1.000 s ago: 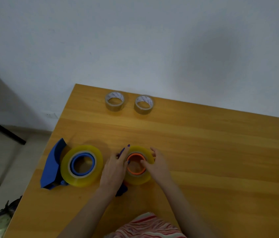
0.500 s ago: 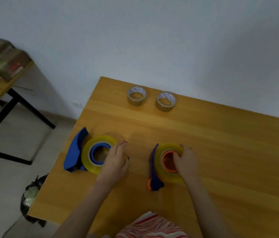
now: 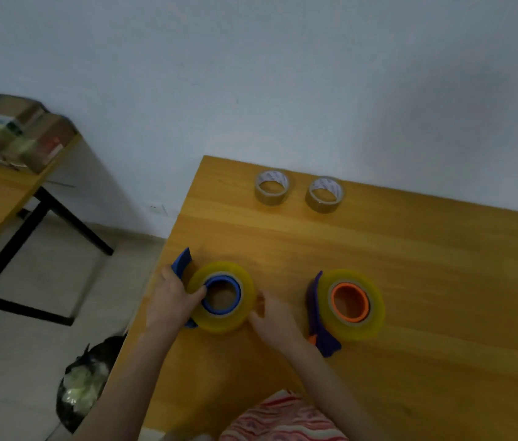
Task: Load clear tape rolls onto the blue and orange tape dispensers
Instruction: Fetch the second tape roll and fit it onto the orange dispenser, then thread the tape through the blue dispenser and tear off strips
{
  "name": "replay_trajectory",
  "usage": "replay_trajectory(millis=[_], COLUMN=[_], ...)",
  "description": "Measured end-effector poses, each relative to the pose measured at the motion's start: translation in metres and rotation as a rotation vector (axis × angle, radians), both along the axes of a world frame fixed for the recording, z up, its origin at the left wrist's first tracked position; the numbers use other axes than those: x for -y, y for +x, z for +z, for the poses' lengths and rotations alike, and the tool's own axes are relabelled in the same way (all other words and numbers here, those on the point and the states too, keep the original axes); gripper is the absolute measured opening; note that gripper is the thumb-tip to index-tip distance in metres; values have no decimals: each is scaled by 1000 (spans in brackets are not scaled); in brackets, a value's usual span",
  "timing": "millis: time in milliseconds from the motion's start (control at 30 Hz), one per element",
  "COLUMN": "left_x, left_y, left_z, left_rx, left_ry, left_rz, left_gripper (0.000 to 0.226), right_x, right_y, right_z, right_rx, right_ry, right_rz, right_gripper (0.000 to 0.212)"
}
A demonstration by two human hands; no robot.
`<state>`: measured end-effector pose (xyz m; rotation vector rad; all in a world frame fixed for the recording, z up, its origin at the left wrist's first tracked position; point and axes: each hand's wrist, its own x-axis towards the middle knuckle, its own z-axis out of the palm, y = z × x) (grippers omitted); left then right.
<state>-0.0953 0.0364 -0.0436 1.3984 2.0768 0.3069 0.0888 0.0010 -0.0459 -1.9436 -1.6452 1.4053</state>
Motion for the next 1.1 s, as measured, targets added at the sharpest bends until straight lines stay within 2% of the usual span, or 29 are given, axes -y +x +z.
replay_trajectory(millis=[133, 233, 333, 433, 500, 600, 633, 700, 800, 900, 1100], left_x=[-4, -4, -9, -14, -16, -18, -21, -25, -29, -28, -26], left_y=[-9, -14, -13, -9, -9, -16, -19, -23, -25, -22, -16], left_z=[3, 1, -3, -2, -4, -5, -6, -5, -5, 1, -2], left_rx=[-18, -7, -93, -165, -144, -72, -20, 188, 417, 460, 557], left_ry=[4, 6, -25, -58, -66, -79, -62, -14, 6, 18, -77], left_rz=[-137, -180, -248, -280, -281, -244, -235, -181, -105, -132, -104], left_gripper=[65, 69, 84, 91, 94, 87, 73, 30, 27, 21, 20], right_x=[7, 7, 9, 12, 11, 8, 7, 3, -2, -3, 5], right_y=[-22, -28, -41, -57, -60, -59, -58, -60, -59, -53, -54], right_z=[-10, -12, -10, -10, -7, -1, 1, 11, 29, 43, 48], right_rx=[45, 30, -54, -41, -79, -98, -103, -159, -215, -138, 51], right_ry=[55, 29, -49, -36, -34, -8, 18, 65, 165, 284, 492], right_rz=[-113, -209, -403, -453, -512, -575, -571, -563, -539, -457, -330], right_gripper=[46, 47, 63, 77, 77, 67, 63, 55, 46, 44, 56])
